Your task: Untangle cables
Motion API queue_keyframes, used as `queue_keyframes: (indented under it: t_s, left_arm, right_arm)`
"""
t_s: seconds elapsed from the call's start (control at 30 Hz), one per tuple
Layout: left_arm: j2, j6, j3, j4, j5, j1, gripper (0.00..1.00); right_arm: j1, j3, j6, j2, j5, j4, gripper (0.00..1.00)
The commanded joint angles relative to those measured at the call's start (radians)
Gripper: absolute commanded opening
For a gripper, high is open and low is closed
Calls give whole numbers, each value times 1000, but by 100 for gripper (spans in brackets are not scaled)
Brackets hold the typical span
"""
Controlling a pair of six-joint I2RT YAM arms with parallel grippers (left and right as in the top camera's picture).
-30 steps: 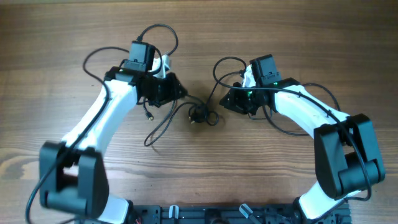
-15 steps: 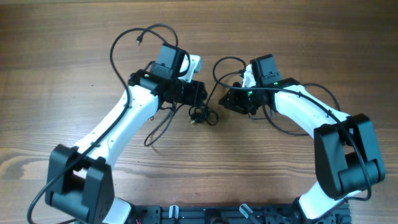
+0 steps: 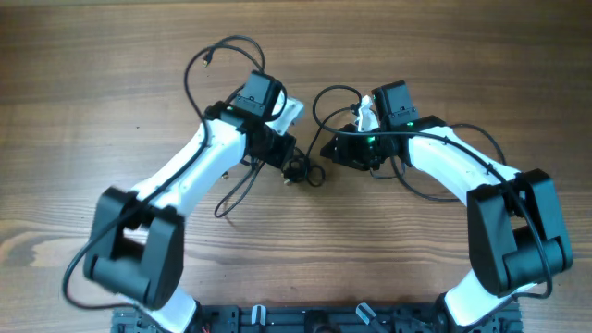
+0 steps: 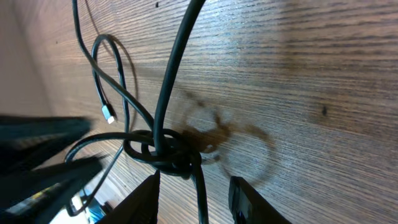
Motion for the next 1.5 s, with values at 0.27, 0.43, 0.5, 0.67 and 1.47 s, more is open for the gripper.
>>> queue_keyframes:
  t_s: [0.27, 0.43, 0.5, 0.67, 1.47]
  left_arm:
    - [55, 154, 5, 5, 151, -1, 40]
    - [61, 151, 5, 14, 152, -1, 39]
    - [66, 151, 5, 15, 152, -1, 38]
    - [87, 151, 5, 24, 152, -1, 38]
    - [113, 150, 28, 39, 148, 0, 4]
  right_arm:
    - [1, 15, -51, -19, -25, -7, 38]
    - [15, 14, -57, -19, -27, -21, 38]
    - [23, 12, -57, -19, -27, -20, 37]
    - [27, 10, -56, -19, -27, -23, 38]
    - [39, 8, -57, -19, 3, -59, 37]
